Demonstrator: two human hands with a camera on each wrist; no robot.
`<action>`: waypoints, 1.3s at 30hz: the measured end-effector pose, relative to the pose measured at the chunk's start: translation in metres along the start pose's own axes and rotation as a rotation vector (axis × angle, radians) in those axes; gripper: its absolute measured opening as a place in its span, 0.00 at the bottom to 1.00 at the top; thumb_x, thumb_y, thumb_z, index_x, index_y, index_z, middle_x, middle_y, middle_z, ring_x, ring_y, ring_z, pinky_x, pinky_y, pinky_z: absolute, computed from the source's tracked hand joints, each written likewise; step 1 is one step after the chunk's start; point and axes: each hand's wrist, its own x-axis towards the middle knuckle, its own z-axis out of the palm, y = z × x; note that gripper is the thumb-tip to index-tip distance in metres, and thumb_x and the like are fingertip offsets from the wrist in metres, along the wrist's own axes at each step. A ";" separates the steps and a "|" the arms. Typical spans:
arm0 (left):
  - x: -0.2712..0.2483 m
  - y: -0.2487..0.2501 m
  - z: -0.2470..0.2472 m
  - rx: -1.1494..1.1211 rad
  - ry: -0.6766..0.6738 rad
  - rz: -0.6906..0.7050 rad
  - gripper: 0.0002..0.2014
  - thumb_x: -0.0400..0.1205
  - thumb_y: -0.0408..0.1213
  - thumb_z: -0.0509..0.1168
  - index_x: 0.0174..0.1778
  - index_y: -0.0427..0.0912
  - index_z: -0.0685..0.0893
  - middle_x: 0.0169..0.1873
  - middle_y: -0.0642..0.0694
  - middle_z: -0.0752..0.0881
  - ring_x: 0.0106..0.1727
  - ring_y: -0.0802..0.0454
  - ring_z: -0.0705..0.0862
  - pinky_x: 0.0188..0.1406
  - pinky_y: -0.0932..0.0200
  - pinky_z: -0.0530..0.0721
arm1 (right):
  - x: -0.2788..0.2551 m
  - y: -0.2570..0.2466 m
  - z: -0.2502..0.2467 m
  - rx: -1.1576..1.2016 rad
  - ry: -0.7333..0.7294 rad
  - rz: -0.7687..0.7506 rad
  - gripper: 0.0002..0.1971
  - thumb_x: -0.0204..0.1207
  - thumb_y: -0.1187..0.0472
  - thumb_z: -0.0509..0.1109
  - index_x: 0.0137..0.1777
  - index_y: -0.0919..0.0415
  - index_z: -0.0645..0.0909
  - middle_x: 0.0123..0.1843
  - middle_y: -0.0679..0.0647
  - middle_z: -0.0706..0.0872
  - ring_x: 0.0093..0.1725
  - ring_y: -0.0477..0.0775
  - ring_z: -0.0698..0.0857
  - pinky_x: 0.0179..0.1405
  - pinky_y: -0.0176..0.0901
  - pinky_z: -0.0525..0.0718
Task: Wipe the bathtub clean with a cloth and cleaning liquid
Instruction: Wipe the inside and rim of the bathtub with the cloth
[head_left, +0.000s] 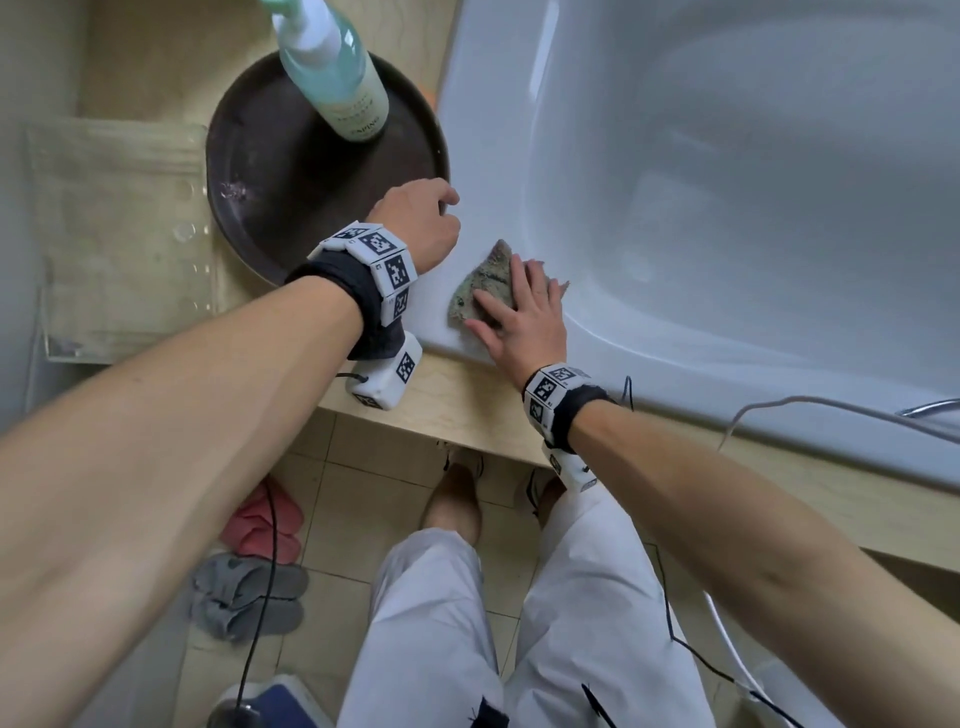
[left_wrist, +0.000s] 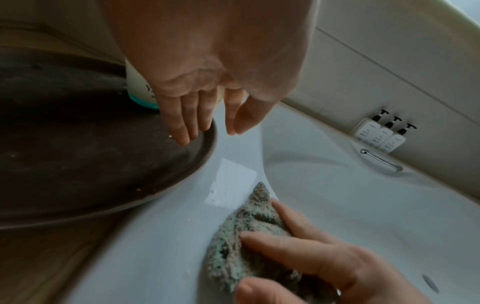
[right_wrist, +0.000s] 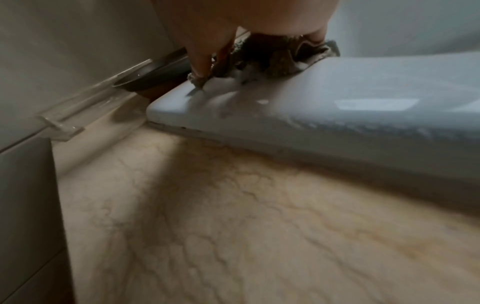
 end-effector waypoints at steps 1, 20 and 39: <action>-0.001 -0.001 0.000 0.001 0.002 -0.002 0.21 0.79 0.39 0.59 0.68 0.52 0.81 0.65 0.51 0.83 0.67 0.44 0.79 0.66 0.56 0.73 | -0.001 -0.004 0.003 -0.012 -0.005 -0.012 0.22 0.77 0.39 0.60 0.59 0.49 0.88 0.77 0.66 0.74 0.76 0.74 0.71 0.75 0.72 0.65; 0.000 0.012 0.024 0.139 -0.024 0.021 0.21 0.79 0.38 0.58 0.69 0.51 0.80 0.71 0.45 0.78 0.69 0.41 0.77 0.66 0.50 0.73 | -0.058 0.054 -0.008 -0.131 -0.089 -0.598 0.10 0.73 0.63 0.70 0.48 0.53 0.92 0.70 0.53 0.83 0.71 0.63 0.80 0.74 0.63 0.70; 0.034 0.050 0.010 0.208 -0.052 0.059 0.21 0.81 0.38 0.58 0.71 0.46 0.77 0.73 0.44 0.74 0.71 0.42 0.75 0.67 0.49 0.72 | -0.066 0.063 -0.041 0.113 -0.143 -0.118 0.10 0.73 0.61 0.75 0.53 0.51 0.90 0.71 0.54 0.83 0.68 0.60 0.83 0.38 0.56 0.90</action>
